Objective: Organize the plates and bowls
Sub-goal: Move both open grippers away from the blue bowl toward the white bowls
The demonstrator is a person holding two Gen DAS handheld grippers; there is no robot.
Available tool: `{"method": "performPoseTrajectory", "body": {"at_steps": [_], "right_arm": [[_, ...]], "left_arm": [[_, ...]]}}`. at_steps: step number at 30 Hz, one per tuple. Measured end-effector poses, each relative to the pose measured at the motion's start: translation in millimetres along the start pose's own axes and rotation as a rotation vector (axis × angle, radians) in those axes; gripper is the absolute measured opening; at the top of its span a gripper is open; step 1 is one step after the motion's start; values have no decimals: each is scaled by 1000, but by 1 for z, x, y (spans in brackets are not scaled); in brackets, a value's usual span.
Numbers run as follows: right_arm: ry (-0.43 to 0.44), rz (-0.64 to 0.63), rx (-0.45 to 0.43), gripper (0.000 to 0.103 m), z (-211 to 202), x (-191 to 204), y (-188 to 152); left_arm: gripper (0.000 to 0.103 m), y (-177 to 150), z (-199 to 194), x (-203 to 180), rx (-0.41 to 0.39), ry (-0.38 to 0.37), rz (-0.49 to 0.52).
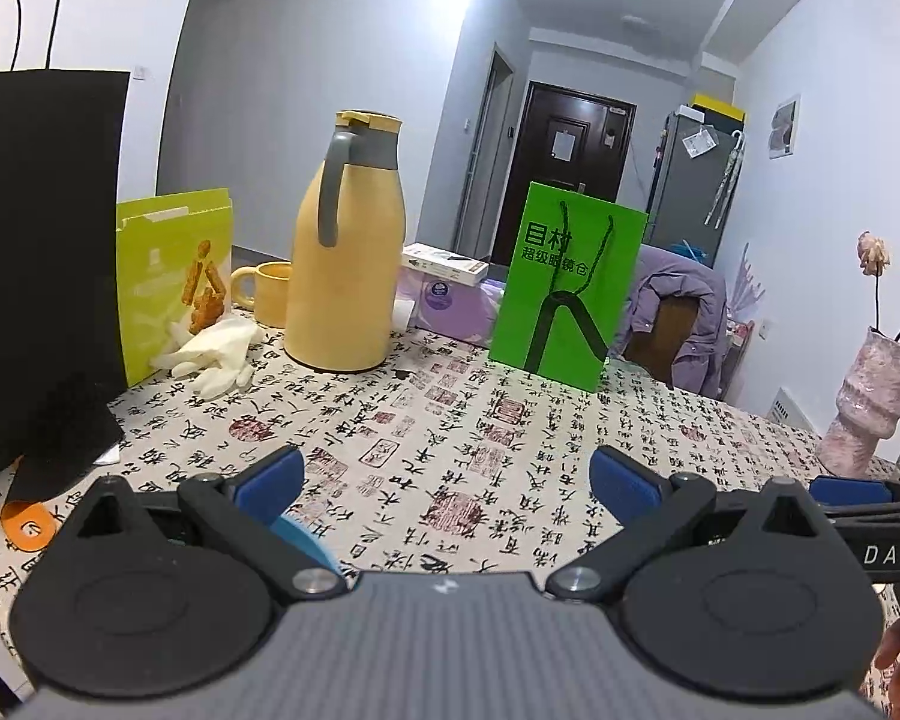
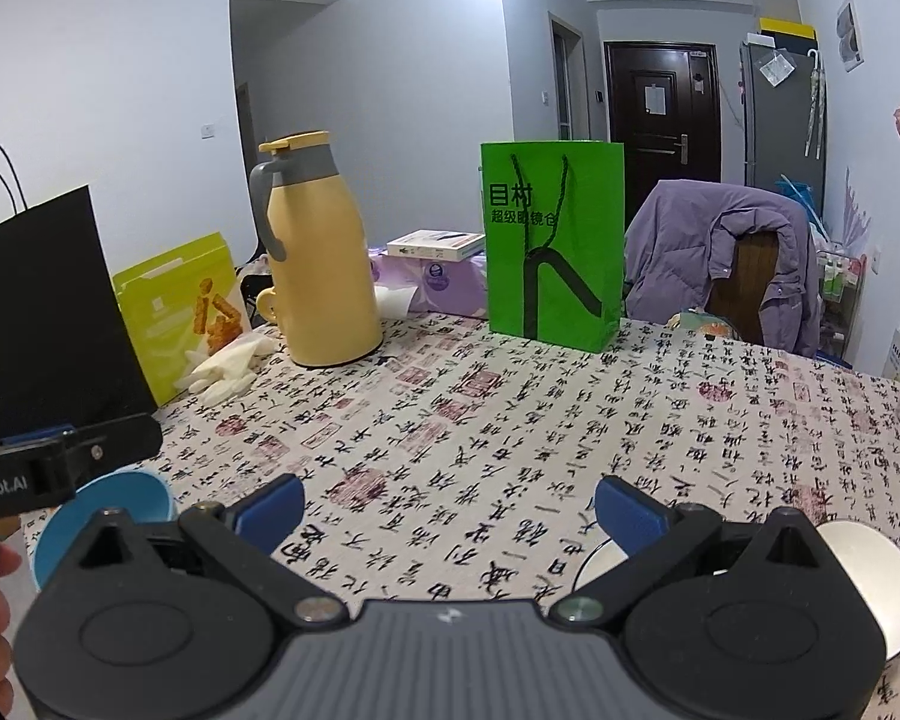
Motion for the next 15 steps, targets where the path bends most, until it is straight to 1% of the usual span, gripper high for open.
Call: {"method": "performPoseTrajectory", "body": {"at_steps": [4,10,15], "right_arm": [[-3,1,-2,103,4,-14,7],[-7,-14,-4,103,11,-32,19],[10,1,-17,103,16,-50,19]], "left_arm": [[103,3,8,-6,-6,13,-7],[103,4,23,-17,5,22,-27],[103,3,35,-27,13,25,-33]]}}
Point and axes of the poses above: each gripper's, at about its wrist camera, not at the fingertips, and z roughly the way its jaws point, x to its left, y to its top, the point moved 8 cm from there along z, roughly the way its jaws point, and after that the axes turned 9 degrees about -x, right-handed, at the moved point
